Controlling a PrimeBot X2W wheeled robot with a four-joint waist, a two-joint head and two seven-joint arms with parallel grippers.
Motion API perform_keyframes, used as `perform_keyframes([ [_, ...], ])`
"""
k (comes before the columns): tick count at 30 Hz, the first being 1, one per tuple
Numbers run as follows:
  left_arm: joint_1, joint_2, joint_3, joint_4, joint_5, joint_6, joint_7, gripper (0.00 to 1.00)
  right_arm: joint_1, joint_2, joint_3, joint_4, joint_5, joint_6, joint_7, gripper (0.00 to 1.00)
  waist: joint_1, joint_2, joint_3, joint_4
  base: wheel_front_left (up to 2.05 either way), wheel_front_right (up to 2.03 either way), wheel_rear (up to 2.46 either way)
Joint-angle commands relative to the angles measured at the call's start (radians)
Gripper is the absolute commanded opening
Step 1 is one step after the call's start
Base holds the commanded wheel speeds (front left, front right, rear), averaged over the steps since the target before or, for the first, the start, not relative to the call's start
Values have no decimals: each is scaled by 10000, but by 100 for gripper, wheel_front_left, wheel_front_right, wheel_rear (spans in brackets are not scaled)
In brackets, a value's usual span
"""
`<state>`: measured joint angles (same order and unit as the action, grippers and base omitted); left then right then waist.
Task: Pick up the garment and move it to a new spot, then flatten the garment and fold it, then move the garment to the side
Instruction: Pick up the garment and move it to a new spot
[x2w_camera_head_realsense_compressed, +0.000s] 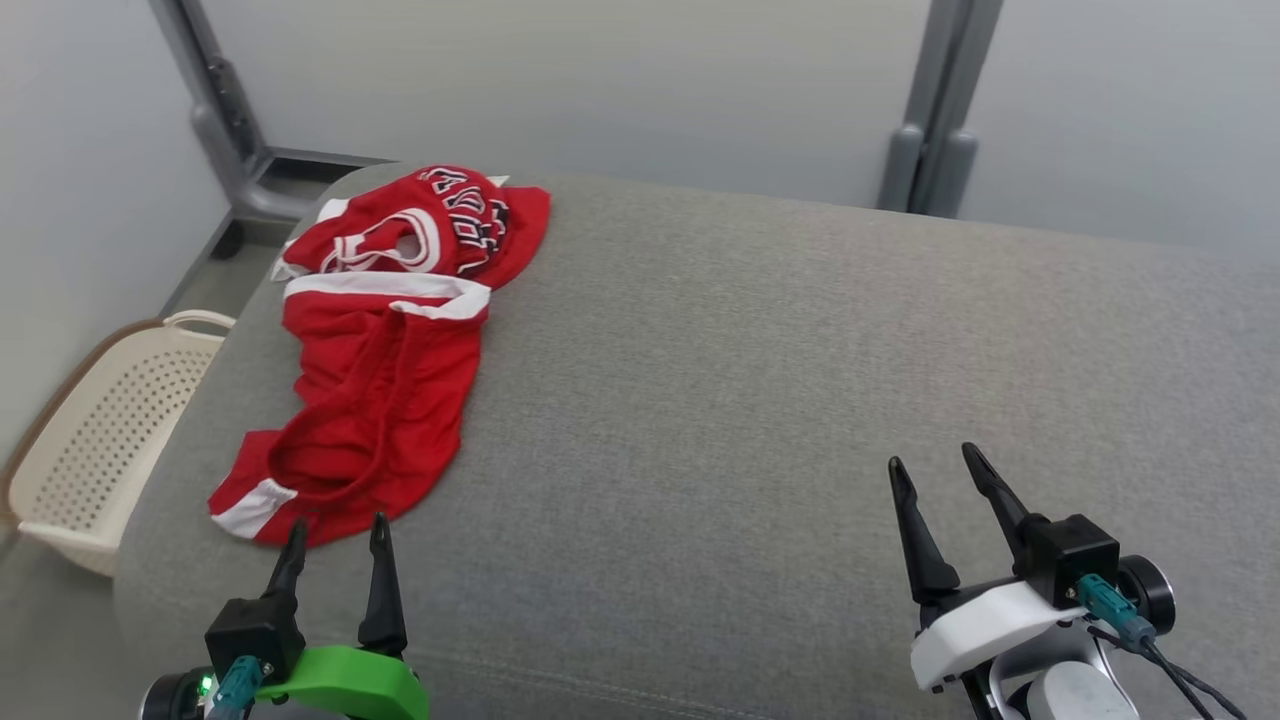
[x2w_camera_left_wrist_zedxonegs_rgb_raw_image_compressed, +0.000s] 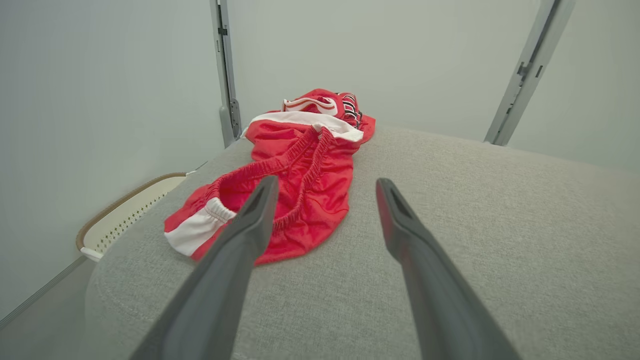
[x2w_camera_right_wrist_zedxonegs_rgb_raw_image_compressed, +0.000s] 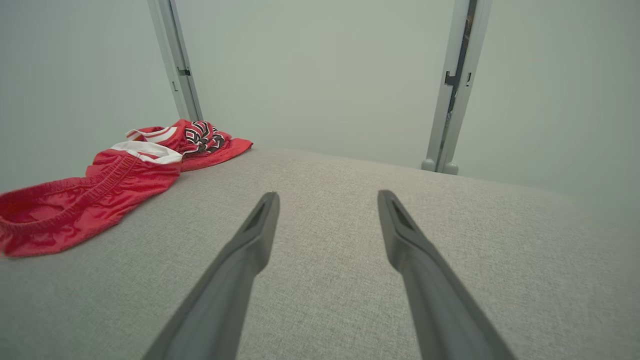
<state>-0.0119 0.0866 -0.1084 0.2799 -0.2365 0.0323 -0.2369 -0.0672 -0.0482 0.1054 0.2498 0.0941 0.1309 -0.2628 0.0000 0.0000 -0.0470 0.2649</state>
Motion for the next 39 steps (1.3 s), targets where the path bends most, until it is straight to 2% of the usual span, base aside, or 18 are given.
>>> perform_keyframes([
  [1, -17, 76, -12, -35, -52, 45, 27, 100, 65, -39, -8, -47, 15, -3, -40, 100, 0, 0, -27, 873, 0, 0, 0],
  [10, 140, 128, -47, -169, -136, 135, 139, 100, 137, -40, 82, -77, 67, -3, -42, 100, 0, 0, -14, 2028, 0, 0, 0],
  [16, 164, 192, -86, -305, -158, 160, 235, 100, 111, -42, 153, -52, 62, -3, -42, 100, 0, 0, 38, 2312, 0, 0, 0],
  [25, -698, 933, -182, -442, -28, -180, 1163, 100, 150, -43, 89, -12, -28, -3, -40, 100, 0, 0, 188, 2186, 0, 0, 0],
  [30, -1774, 1440, -300, -534, -94, -630, 1996, 100, 48, -45, 56, 8, -97, -3, -42, 100, 0, 0, 369, 1942, 0, 0, 0],
  [39, -4063, 2346, -584, 92, -650, -1405, 3736, 100, -152, -42, 93, -73, -264, -3, -40, 100, 0, 0, 911, 1400, 0, 0, 0],
])
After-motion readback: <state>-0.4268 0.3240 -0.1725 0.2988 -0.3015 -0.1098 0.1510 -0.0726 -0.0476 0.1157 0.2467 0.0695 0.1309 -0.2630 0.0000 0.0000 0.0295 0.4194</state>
